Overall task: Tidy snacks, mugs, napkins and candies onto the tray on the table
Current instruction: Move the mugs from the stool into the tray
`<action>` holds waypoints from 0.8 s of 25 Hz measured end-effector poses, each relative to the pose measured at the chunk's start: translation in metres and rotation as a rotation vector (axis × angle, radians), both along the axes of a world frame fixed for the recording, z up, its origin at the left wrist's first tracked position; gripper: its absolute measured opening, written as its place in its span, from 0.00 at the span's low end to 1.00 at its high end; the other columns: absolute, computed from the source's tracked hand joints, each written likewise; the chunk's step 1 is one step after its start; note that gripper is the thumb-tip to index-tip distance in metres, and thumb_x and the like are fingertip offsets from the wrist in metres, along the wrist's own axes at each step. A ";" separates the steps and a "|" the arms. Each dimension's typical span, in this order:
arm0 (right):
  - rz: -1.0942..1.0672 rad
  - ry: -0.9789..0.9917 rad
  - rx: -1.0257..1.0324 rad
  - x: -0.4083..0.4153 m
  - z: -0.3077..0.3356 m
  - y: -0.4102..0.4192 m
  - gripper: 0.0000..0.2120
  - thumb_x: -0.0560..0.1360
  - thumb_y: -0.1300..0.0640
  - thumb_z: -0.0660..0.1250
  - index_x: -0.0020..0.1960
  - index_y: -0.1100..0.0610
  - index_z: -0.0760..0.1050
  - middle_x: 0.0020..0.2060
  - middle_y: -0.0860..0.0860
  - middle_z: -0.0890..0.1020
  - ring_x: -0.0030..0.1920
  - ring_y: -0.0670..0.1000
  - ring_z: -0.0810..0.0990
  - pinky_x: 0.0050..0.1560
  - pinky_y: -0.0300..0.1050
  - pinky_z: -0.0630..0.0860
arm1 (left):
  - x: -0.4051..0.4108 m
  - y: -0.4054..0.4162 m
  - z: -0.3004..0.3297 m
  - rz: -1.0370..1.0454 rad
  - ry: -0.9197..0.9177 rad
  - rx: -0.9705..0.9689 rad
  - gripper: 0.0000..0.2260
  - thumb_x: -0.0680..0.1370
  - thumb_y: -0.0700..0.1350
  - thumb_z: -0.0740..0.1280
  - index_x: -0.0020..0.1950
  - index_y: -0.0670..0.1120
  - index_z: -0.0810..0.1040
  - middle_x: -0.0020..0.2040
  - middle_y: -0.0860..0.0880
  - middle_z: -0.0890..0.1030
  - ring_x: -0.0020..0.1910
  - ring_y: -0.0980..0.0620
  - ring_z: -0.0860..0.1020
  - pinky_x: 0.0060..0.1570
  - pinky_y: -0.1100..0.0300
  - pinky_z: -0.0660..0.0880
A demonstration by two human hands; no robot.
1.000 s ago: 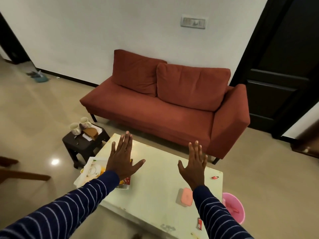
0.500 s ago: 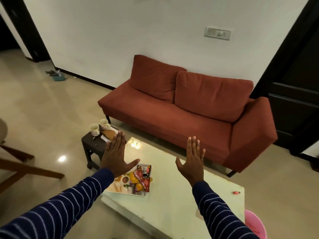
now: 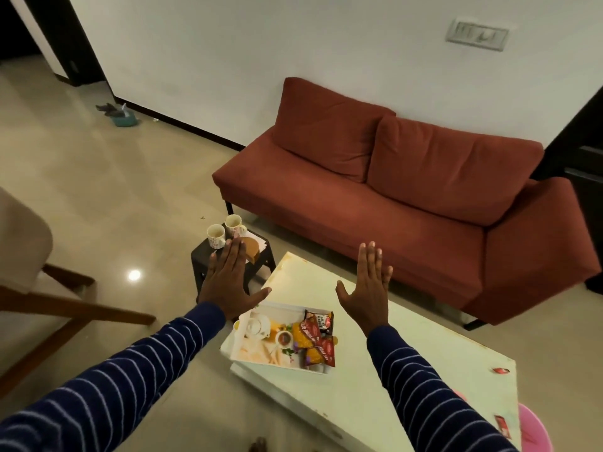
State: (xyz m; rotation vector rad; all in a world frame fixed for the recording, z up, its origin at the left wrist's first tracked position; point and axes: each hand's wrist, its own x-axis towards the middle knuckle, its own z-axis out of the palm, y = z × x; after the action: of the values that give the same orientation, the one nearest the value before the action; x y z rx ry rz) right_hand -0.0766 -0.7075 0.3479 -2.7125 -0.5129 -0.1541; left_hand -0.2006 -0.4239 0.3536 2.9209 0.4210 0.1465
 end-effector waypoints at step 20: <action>0.292 0.157 0.084 0.091 -0.054 0.221 0.39 0.78 0.48 0.62 0.81 0.54 0.46 0.81 0.52 0.47 0.81 0.53 0.44 0.79 0.55 0.47 | 0.077 0.188 -0.045 0.128 0.154 0.052 0.49 0.73 0.68 0.63 0.80 0.44 0.39 0.80 0.46 0.38 0.79 0.46 0.40 0.75 0.44 0.46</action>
State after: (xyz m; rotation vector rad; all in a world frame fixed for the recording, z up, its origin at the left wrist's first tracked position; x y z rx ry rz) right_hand 0.0142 -0.4863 0.2937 -2.5078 -0.8246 0.1121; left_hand -0.1236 -0.2357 0.3084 2.9666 0.6377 -0.0509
